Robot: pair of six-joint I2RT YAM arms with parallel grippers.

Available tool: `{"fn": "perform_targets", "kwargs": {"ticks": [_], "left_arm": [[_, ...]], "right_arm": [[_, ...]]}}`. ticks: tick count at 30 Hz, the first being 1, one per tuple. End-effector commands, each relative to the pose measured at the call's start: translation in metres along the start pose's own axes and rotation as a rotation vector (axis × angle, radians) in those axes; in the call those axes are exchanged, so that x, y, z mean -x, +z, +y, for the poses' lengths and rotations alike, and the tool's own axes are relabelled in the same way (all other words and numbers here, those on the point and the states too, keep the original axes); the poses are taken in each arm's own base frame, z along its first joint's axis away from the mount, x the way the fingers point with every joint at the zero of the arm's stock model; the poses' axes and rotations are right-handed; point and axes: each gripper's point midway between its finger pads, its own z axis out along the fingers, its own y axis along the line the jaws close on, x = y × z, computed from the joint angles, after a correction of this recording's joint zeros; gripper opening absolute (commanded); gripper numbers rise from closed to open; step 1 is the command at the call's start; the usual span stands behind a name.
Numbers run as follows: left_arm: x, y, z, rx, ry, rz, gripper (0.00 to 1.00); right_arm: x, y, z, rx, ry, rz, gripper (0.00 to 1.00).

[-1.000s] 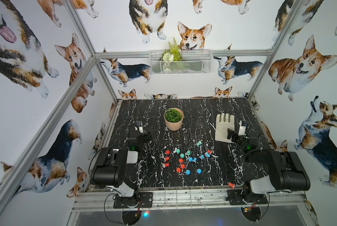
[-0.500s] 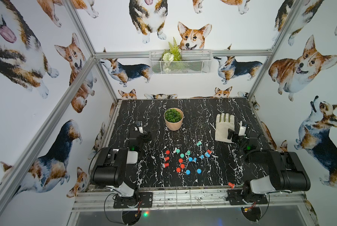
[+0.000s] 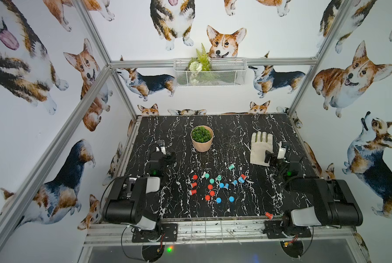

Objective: Close the stamp cap
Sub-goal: Pick up the stamp from the center of the board.

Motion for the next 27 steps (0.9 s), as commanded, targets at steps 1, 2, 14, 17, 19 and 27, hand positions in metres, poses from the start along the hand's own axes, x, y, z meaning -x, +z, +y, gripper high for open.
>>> {"fn": "perform_targets", "kwargs": {"ticks": [1, 2, 14, 17, 19, 27], "left_arm": [[0.018, -0.008, 0.010, 0.095, 0.030, 0.032, 1.00], [0.026, -0.012, 0.009, 0.106, 0.028, 0.046, 1.00], [0.103, -0.067, -0.013, -0.044, -0.194, 0.245, 1.00], [0.105, -0.072, -0.026, -0.116, -0.168, 0.306, 1.00], [0.102, -0.074, -0.034, -0.163, -0.153, 0.334, 1.00], [0.081, -0.068, -0.043, -0.204, -0.142, 0.385, 1.00]], "right_arm": [[0.019, -0.009, -0.008, -0.083, 0.014, -0.011, 1.00], [0.020, -0.012, -0.007, -0.084, 0.032, 0.025, 1.00], [0.045, -0.073, 0.061, 0.080, 0.163, 0.386, 0.83], [0.036, -0.089, 0.075, 0.087, 0.122, 0.501, 0.81], [0.031, -0.099, 0.081, 0.089, 0.103, 0.571, 0.80], [-0.005, -0.131, 0.097, 0.083, -0.066, 0.827, 0.74]]}}
